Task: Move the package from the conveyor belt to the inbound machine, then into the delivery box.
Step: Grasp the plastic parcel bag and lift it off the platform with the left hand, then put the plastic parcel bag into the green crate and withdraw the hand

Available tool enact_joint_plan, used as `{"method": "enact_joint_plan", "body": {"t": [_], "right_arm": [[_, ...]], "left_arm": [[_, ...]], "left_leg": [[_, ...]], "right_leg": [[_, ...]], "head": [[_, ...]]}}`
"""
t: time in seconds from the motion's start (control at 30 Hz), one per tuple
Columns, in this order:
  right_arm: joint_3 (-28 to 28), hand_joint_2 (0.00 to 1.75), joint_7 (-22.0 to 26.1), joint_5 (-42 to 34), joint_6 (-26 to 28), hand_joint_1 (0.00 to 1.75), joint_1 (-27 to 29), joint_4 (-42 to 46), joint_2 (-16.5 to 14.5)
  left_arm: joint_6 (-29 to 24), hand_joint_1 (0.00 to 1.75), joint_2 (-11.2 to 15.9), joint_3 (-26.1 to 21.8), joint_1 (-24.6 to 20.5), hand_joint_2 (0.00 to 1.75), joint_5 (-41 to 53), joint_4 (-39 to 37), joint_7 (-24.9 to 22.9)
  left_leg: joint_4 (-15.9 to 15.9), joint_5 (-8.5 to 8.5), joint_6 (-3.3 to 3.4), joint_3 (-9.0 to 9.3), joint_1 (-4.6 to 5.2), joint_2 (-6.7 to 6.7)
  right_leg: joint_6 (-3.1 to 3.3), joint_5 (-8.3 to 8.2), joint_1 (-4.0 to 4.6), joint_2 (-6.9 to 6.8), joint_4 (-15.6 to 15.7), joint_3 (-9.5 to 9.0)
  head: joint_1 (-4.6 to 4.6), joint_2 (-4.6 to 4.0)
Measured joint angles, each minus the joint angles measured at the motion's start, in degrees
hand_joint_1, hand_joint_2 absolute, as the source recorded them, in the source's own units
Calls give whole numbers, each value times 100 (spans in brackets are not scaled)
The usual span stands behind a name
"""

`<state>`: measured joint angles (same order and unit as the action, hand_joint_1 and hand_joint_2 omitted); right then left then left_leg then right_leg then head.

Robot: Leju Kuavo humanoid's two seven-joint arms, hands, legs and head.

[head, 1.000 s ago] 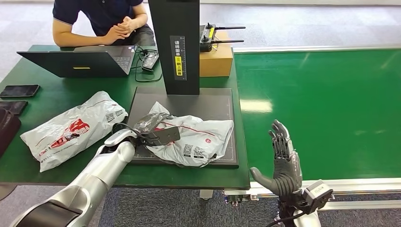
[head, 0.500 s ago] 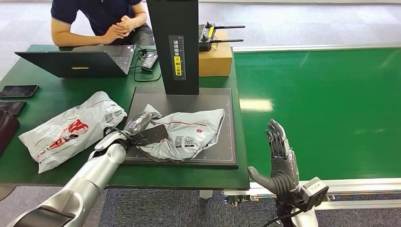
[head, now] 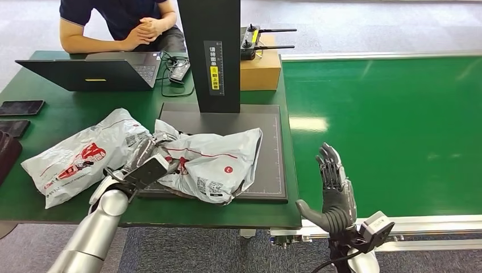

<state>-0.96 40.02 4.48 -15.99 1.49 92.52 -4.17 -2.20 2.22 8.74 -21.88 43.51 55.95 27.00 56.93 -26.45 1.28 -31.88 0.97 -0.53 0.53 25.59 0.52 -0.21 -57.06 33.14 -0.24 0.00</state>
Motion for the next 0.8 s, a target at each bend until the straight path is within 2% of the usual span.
{"method": "enact_joint_plan", "body": {"t": [0.47, 0.6, 0.8], "right_arm": [[7, 175, -1, -51, -118, 0, -374, -341, -105], [7, 175, -1, -104, -81, 0, -486, -471, -105], [15, 175, -1, -134, 85, 0, -490, -566, -105]], "left_arm": [[-822, 174, -224, -490, 299, 175, -841, 1698, 496], [-990, 175, -250, -584, 282, 175, -918, 1907, 550], [-1726, 175, -265, -771, 172, 175, -898, 1970, 624]], "left_leg": [[1, 0, 0, -3, -1, 0], [1, 1, -1, -3, -1, 0], [1, 0, -1, -5, -1, 0]], "right_leg": [[0, 0, 2, 0, 0, 4], [0, 0, 1, 0, 0, 4], [0, 0, 1, 0, 0, 7]], "head": [[-1, 0], [-1, 0], [-1, 0]]}}
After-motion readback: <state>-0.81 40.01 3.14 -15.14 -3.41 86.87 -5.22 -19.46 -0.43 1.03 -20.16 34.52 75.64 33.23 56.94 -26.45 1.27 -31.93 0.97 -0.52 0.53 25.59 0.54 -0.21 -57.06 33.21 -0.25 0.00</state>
